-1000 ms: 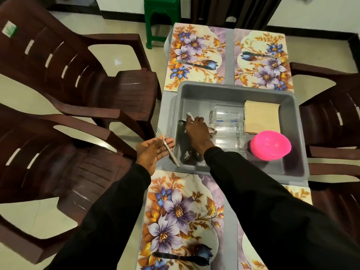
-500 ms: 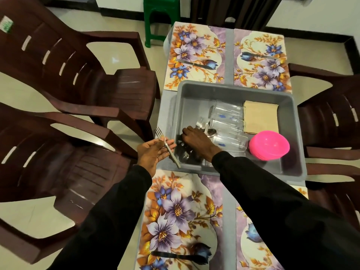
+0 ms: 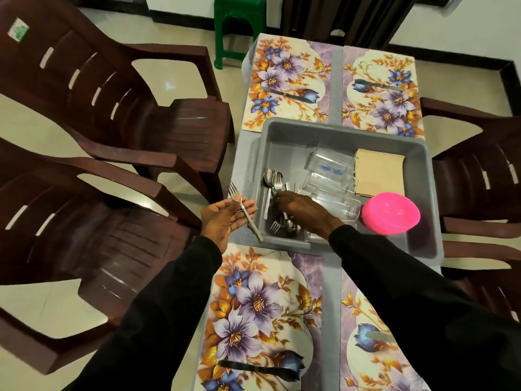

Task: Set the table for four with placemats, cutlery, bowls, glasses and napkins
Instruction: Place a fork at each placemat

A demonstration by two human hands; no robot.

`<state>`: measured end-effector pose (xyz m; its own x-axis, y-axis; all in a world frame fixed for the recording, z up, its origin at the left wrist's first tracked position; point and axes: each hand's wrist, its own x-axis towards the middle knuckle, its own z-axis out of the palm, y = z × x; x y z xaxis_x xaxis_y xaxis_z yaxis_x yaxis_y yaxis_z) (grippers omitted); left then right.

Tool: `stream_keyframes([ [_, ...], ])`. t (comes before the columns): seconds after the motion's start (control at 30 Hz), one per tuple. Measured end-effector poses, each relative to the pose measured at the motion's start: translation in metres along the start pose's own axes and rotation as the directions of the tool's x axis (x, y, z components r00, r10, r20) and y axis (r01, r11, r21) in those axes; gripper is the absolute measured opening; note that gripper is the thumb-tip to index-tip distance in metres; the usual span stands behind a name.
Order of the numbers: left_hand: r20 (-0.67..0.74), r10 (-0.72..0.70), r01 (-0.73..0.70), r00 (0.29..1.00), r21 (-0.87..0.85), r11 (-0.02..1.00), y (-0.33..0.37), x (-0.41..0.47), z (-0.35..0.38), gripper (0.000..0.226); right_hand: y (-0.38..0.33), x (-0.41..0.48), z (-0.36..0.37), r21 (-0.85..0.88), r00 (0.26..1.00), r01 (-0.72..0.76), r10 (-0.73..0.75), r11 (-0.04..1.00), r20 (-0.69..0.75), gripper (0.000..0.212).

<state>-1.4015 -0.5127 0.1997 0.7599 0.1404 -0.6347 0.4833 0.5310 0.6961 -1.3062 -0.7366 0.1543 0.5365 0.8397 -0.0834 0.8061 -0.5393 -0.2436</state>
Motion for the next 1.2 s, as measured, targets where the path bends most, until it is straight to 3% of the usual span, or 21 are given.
stream_keyframes([
  [0.1, -0.015, -0.008, 0.008, 1.000, -0.008, 1.000, -0.001, 0.000, 0.000, 0.032, 0.001, -0.003, -0.001, 0.076, 0.954, -0.275, 0.282, 0.959, -0.104, 0.031],
  [0.17, -0.016, -0.010, 0.010, 1.000, -0.006, 1.000, -0.001, 0.000, 0.000, 0.032, 0.001, 0.008, -0.005, 0.117, 0.887, -0.439, 0.451, 0.891, -0.103, 0.009],
  [0.2, -0.010, -0.006, 0.006, 1.000, 0.001, 1.000, -0.002, 0.000, 0.000, 0.034, 0.000, 0.015, -0.007, 0.156, 0.845, -0.513, 0.529, 0.844, -0.082, 0.008],
  [0.27, 0.004, 0.008, -0.008, 1.000, 0.012, 1.000, -0.003, 0.000, -0.001, 0.037, -0.006, 0.026, -0.005, 0.248, 0.769, -0.618, 0.639, 0.746, -0.003, 0.027],
  [0.33, 0.010, 0.007, -0.007, 1.000, 0.011, 1.000, -0.002, -0.001, -0.001, 0.037, -0.013, 0.035, 0.003, 0.320, 0.704, -0.691, 0.704, 0.648, 0.097, 0.026],
  [0.53, 0.028, -0.025, 0.025, 0.999, -0.005, 1.000, 0.002, 0.003, -0.002, 0.035, -0.008, 0.042, 0.032, 0.524, 0.497, -0.780, 0.847, 0.341, 0.189, 0.032],
  [0.77, 0.044, -0.041, 0.040, 0.998, 0.005, 0.999, 0.000, 0.002, 0.000, 0.027, -0.015, 0.026, 0.015, 0.554, 0.422, -0.779, 0.899, 0.295, 0.113, 0.024],
  [0.9, 0.066, -0.040, 0.039, 0.997, 0.019, 0.999, 0.001, 0.000, 0.006, 0.023, -0.013, 0.022, 0.004, 0.626, 0.444, -0.711, 0.895, 0.321, 0.045, 0.028],
  [1.07, 0.074, -0.048, 0.046, 0.996, 0.018, 0.999, 0.003, 0.000, 0.011, 0.028, -0.016, 0.017, -0.024, 0.638, 0.496, -0.617, 0.857, 0.461, -0.139, 0.023],
  [1.13, 0.075, -0.053, 0.052, 0.996, 0.021, 0.998, 0.004, 0.001, 0.013, 0.033, -0.021, 0.016, -0.035, 0.710, 0.550, -0.530, 0.825, 0.464, -0.128, 0.019],
  [1.2, 0.072, -0.062, 0.061, 0.995, 0.013, 0.998, 0.004, 0.003, 0.016, 0.034, -0.031, 0.015, -0.041, 0.786, 0.633, -0.464, 0.774, 0.409, -0.030, 0.013],
])
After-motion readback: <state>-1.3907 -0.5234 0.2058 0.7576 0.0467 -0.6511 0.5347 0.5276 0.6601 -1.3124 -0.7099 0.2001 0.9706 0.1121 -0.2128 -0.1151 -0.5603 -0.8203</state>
